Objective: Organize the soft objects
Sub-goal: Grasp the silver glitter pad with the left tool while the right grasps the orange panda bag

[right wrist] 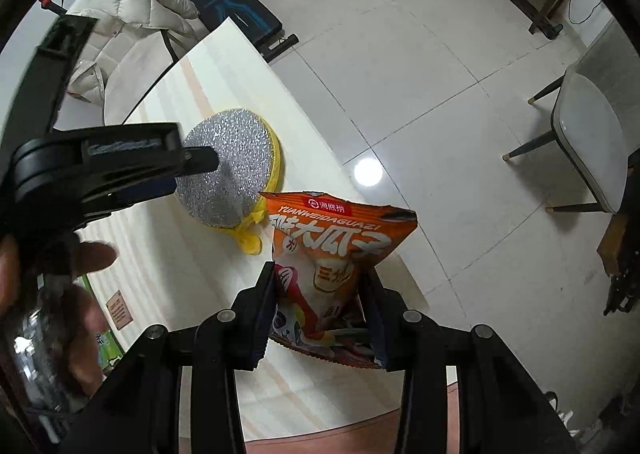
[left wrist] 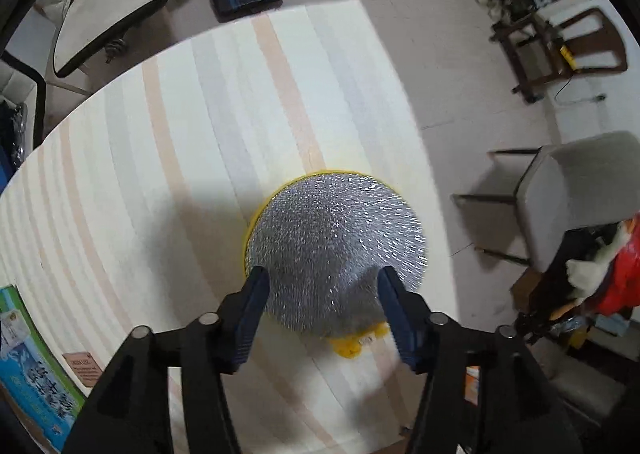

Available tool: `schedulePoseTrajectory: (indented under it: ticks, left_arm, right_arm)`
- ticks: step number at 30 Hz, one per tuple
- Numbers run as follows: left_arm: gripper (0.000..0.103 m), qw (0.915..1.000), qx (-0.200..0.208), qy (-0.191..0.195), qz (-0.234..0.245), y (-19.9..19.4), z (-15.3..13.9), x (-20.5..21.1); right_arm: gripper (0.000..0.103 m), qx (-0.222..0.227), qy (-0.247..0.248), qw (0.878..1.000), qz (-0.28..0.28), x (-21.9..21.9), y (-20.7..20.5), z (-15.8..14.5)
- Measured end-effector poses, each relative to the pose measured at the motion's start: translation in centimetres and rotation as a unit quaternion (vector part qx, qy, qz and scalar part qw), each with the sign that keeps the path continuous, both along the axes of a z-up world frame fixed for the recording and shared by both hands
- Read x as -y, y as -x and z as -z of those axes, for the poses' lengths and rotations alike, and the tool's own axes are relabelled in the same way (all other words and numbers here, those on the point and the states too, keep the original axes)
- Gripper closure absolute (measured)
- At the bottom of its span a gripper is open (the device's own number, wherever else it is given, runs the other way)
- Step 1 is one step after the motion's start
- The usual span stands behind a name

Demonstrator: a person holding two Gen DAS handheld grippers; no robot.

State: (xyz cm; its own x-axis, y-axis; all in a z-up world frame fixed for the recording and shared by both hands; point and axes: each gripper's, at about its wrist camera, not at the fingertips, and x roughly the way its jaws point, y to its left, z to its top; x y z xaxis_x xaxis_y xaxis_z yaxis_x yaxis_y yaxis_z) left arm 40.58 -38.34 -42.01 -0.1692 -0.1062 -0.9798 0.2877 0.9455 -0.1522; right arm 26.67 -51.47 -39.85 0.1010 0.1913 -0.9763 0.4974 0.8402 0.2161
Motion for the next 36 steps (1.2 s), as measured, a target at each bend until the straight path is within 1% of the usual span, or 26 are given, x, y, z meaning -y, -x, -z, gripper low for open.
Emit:
schedulePoseTrajectory:
  ticks: [1,3,4,5,6,7,8,10,11,12,13,14,15,17,18,20,21,23,26,29,32,33,36]
  left_arm:
    - [0.045,0.9999,-0.003,-0.009,0.005,0.0,0.5,0.5]
    - [0.034,0.9997,-0.005,-0.017,0.015,0.3,1.2,1.3]
    - [0.024,0.9997,-0.008,-0.017,0.018,0.4,1.4,1.8]
    - [0.016,0.9995,-0.010,-0.019,0.021,0.5,1.6,2.3]
    - [0.012,0.9992,-0.012,-0.027,0.028,0.5,1.9,3.0]
    - [0.006,0.9985,-0.014,-0.038,0.036,0.7,2.3,3.6]
    - [0.003,0.9978,-0.015,-0.047,0.045,0.8,2.6,4.2]
    - [0.003,0.9958,-0.008,-0.070,0.059,1.2,3.2,5.1]
    - [0.003,0.9955,-0.002,-0.074,0.059,1.4,3.2,5.3]
    - [0.004,0.9964,0.010,-0.071,0.046,1.5,3.0,5.1]
    - [0.009,0.9972,0.020,-0.062,0.038,1.6,2.6,4.9]
    - [0.017,0.9975,0.027,-0.055,0.035,1.7,2.3,4.6]
    - [0.021,0.9975,0.031,-0.051,0.037,1.7,2.0,4.4]
    - [0.039,0.9981,0.036,-0.035,0.035,1.8,1.3,3.5]
    - [0.044,0.9983,0.037,-0.030,0.033,1.8,1.1,3.1]
    - [0.063,0.9987,0.039,-0.018,0.028,1.8,0.5,2.2]
    - [0.065,0.9989,0.039,-0.014,0.023,1.7,0.2,1.6]
    - [0.072,0.9995,0.031,-0.004,0.011,1.6,0.0,0.6]
    - [0.077,0.9995,0.025,0.013,-0.011,1.6,-0.7,-1.3]
    - [0.077,0.9984,0.026,0.041,-0.030,2.2,-2.5,-3.3]
    - [0.077,0.9954,0.037,0.075,-0.047,3.3,-5.7,-6.7]
    - [0.077,0.9946,0.040,0.081,-0.050,3.5,-6.6,-7.5]
    - [0.077,0.9894,0.067,0.107,-0.073,5.1,-10.7,-12.2]
  right_arm:
    - [0.060,0.000,0.001,1.000,0.001,0.1,0.1,0.0]
    - [0.060,0.000,0.002,1.000,0.002,0.3,0.1,0.0]
    - [0.060,0.000,0.002,1.000,0.004,0.5,0.3,0.0]
    - [0.060,0.000,0.002,1.000,0.006,0.6,0.3,0.0]
    - [0.060,-0.001,0.001,1.000,0.007,0.8,0.4,0.1]
    - [0.060,-0.001,0.001,1.000,0.009,0.9,0.4,0.1]
    - [0.060,-0.001,0.001,1.000,0.010,1.1,0.4,0.1]
    - [0.060,-0.004,0.001,1.000,0.014,1.4,0.6,0.2]
    - [0.060,-0.005,0.001,1.000,0.016,1.6,0.6,0.2]
    - [0.060,-0.005,0.002,1.000,0.017,1.7,0.6,0.2]
    - [0.060,-0.005,0.002,1.000,0.018,1.9,0.7,0.2]
    - [0.060,-0.005,0.002,1.000,0.019,2.1,0.8,0.2]
    - [0.060,-0.005,0.002,1.000,0.019,2.2,0.8,0.2]
    - [0.060,-0.006,0.006,1.000,0.017,2.3,1.0,0.1]
    - [0.060,-0.006,0.008,1.000,0.016,2.4,1.0,0.1]
    - [0.060,-0.007,0.007,1.000,0.013,2.2,1.1,0.1]
    - [0.060,-0.008,0.006,1.000,0.012,2.0,1.0,0.1]
    - [0.060,-0.008,0.005,1.000,0.008,1.6,0.9,0.1]
    - [0.060,-0.007,0.005,1.000,0.000,0.7,0.5,-0.1]
    - [0.060,-0.002,0.005,1.000,-0.011,-0.2,0.3,-0.9]
    - [0.060,0.009,0.005,1.000,-0.026,-1.6,0.0,-2.2]
    - [0.060,0.012,0.004,0.999,-0.033,-2.1,-0.1,-2.6]
    - [0.060,0.029,-0.002,0.998,-0.061,-4.7,-0.2,-4.6]
